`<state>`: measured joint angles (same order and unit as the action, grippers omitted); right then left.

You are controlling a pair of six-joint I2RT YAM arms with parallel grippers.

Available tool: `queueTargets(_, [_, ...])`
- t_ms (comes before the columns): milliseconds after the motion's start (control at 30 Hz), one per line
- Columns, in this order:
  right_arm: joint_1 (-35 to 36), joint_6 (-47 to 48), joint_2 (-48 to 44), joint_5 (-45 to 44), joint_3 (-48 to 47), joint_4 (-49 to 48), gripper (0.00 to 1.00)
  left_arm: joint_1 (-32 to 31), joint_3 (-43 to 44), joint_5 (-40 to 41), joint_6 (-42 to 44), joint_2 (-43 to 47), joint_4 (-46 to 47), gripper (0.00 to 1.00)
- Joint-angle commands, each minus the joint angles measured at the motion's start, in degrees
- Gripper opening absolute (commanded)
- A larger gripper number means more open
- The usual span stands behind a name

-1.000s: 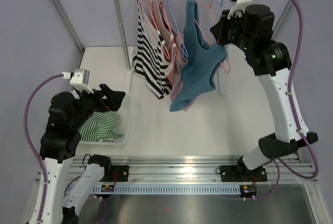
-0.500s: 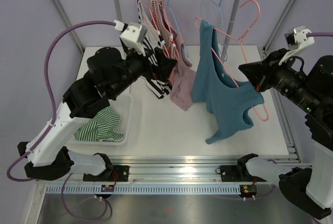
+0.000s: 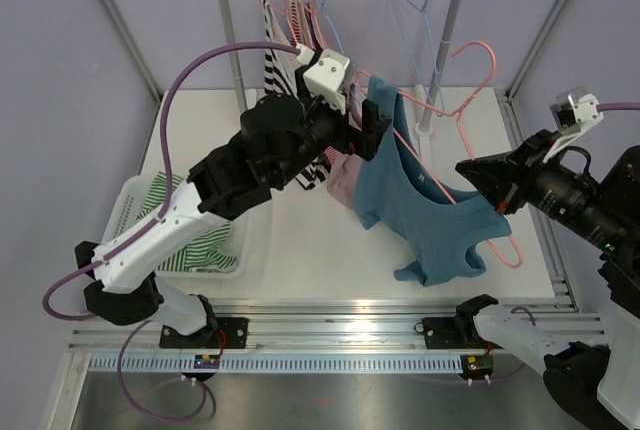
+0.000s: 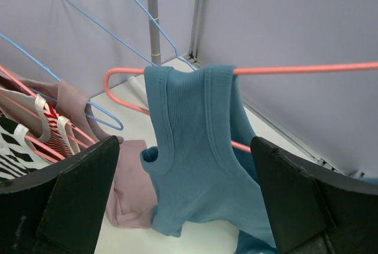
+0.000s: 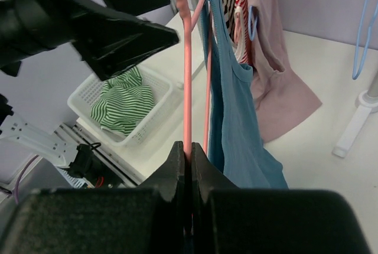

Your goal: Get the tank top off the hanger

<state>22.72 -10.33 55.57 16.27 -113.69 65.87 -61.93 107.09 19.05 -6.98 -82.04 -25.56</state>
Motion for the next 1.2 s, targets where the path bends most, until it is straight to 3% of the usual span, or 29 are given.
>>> queueTargets(0, [0.31,-1.27,-0.46,4.38,0.04,-4.96,0.00,-0.21,0.23,4.23,1.88,-1.98,5.96,0.93])
queueTargets(67, [0.31,-1.45,-0.81,5.43,0.83,-5.48,0.00,-0.21,0.23,4.42,2.59,-2.51,6.05,0.93])
queueTargets(200, [0.31,-1.36,-1.34,6.32,1.80,-5.92,0.00,-0.21,-0.04,5.64,3.29,-3.91,6.14,0.82])
queueTargets(233, [0.39,-1.28,-1.43,6.05,1.89,-5.84,0.00,-0.21,-0.12,6.26,3.64,-4.09,6.14,0.66])
queueTargets(300, [0.31,-0.84,-1.61,4.65,1.89,-5.57,0.00,-0.21,-0.13,7.66,3.82,-4.27,5.79,0.52])
queueTargets(333, [0.39,-0.75,-1.61,4.30,1.89,-5.31,0.00,-0.12,-0.39,8.19,3.82,-4.01,5.70,0.35])
queueTargets(500, [0.39,-0.31,-1.69,2.89,3.99,-5.22,0.00,-0.21,-4.77,10.30,3.29,-1.20,6.66,0.30])
queueTargets(533, [0.39,-0.05,-1.69,3.41,4.44,-5.48,0.00,-0.12,-5.22,11.09,3.20,-0.58,6.67,0.24])
queueTargets(567, [0.31,1.00,-1.87,4.29,5.05,-5.66,0.00,-0.12,-5.48,12.32,3.03,0.12,6.32,0.07])
queueTargets(600, [0.31,1.97,-2.39,6.73,6.27,-5.92,0.00,-0.03,-5.66,15.63,2.77,0.47,5.88,0.00])
queueTargets(833, [0.31,9.97,-8.02,17.64,15.86,-9.34,0.00,6.18,-9.25,28.32,-8.11,6.36,-4.04,0.00])
queueTargets(1067, [0.31,9.45,-11.44,21.52,24.02,-15.58,0.00,17.36,-14.89,21.92,-20.78,12.16,-13.02,0.00])
queueTargets(1133, [0.31,7.53,-12.94,21.69,27.36,-20.49,0.00,18.07,-16.03,18.67,-22.11,13.83,-13.73,0.00])
queueTargets(1167, [0.39,4.47,-14.95,22.39,32.25,-28.61,0.00,18.07,-17.25,17.00,-22.28,14.45,-13.73,0.00])
